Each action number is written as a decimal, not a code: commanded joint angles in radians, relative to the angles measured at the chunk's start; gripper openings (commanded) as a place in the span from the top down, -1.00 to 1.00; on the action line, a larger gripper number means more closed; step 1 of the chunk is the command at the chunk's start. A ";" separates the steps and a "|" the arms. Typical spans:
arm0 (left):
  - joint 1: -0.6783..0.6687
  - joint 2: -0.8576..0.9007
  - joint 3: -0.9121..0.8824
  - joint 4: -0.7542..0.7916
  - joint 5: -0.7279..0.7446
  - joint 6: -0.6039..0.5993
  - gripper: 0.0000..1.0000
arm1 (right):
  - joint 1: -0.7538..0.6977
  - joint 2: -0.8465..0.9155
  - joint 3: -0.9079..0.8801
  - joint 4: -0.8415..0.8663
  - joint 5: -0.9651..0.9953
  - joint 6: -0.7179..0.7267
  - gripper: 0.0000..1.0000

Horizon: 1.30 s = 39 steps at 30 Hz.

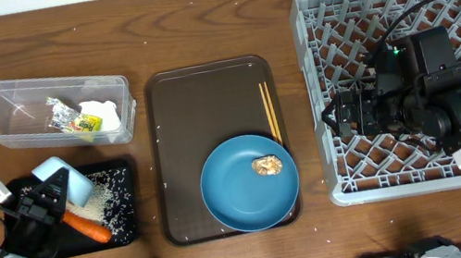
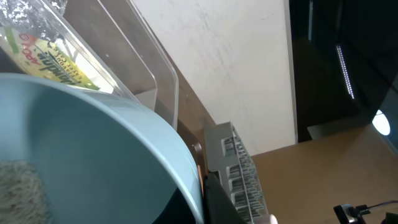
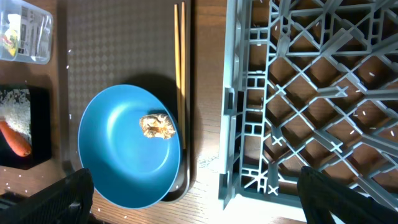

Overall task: Sort waste into correct bins and load items into the dishwasher rack
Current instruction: 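Carry the rice bowl left and tip the rice onto the black tray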

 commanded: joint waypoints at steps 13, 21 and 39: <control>-0.012 -0.009 0.001 -0.049 -0.017 -0.001 0.88 | 0.016 -0.003 0.000 0.013 0.002 0.021 -0.96; -0.018 -0.009 0.001 -0.069 -0.034 -0.125 0.87 | 0.016 -0.003 0.000 0.017 0.002 0.036 -0.96; -0.038 -0.016 0.001 -0.103 -0.060 -0.318 0.87 | 0.016 -0.003 0.000 0.002 0.002 0.040 -0.96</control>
